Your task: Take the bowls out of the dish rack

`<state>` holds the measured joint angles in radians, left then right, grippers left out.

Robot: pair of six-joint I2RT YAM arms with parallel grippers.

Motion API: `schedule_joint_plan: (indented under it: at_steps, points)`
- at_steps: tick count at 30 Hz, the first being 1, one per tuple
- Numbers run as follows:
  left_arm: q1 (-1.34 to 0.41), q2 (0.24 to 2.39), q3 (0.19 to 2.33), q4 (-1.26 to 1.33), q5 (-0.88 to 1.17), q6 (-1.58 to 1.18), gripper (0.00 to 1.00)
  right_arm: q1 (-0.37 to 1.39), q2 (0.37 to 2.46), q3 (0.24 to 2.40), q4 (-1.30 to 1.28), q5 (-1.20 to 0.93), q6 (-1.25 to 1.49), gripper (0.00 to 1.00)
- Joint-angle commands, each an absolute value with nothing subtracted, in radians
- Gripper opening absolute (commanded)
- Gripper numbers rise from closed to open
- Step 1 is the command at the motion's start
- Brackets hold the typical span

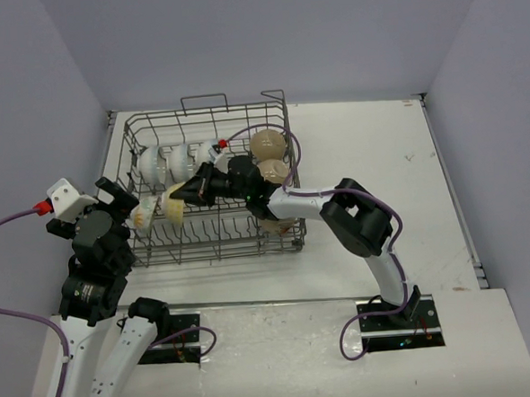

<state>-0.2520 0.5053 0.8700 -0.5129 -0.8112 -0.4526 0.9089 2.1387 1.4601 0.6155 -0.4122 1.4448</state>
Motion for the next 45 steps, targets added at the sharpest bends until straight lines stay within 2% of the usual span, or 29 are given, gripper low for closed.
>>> schedule_joint_plan:
  at_steps: [1, 8, 14, 17, 20, 21, 22, 24, 29, 32, 35, 37, 45]
  points:
    - [-0.259, 0.506, 0.862, -0.466, -0.818, -0.442, 1.0, 0.908, 1.939, 1.664, 1.284, -0.466, 1.531, 0.0]
    - [-0.261, 0.508, 0.862, -0.466, -0.818, -0.442, 1.0, 0.91, 1.928, 1.684, 1.246, -0.476, 1.51, 0.0]
    - [-0.259, 0.505, 0.862, -0.468, -0.822, -0.442, 1.0, 0.904, 1.859, 1.621, 1.187, -0.463, 1.438, 0.0]
    - [-0.259, 0.506, 0.862, -0.468, -0.819, -0.442, 1.0, 0.859, 1.781, 1.638, 1.01, -0.5, 1.358, 0.0]
    - [-0.261, 0.503, 0.861, -0.469, -0.818, -0.44, 1.0, 0.766, 1.653, 1.696, 0.557, -0.483, 1.127, 0.0]
    - [-0.262, 0.502, 0.859, -0.469, -0.818, -0.44, 1.0, 0.715, 1.625, 1.756, 0.277, -0.448, 0.959, 0.0]
    - [-0.262, 0.499, 0.861, -0.468, -0.816, -0.44, 1.0, 0.694, 1.599, 1.782, 0.147, -0.393, 0.88, 0.0]
    - [-0.262, 0.495, 0.859, -0.465, -0.81, -0.439, 1.0, 0.623, 1.545, 1.856, -0.15, -0.208, 0.663, 0.0]
    - [-0.264, 0.498, 0.859, -0.462, -0.805, -0.436, 1.0, 0.484, 1.489, 1.902, -0.515, 0.322, 0.344, 0.0]
    - [-0.264, 0.514, 0.861, -0.457, -0.792, -0.428, 1.0, 0.41, 1.54, 1.951, -0.702, 0.406, 0.264, 0.0]
    - [-0.262, 0.534, 0.864, -0.456, -0.773, -0.419, 1.0, 0.298, 1.676, 2.072, -0.886, 0.373, 0.23, 0.0]
    - [-0.262, 0.548, 0.865, -0.457, -0.761, -0.413, 1.0, 0.261, 1.819, 2.227, -1.038, 0.335, 0.201, 0.0]
    - [-0.262, 0.586, 0.881, -0.471, -0.742, -0.397, 1.0, 0.189, 2.08, 2.313, -1.063, 0.278, 0.137, 0.0]
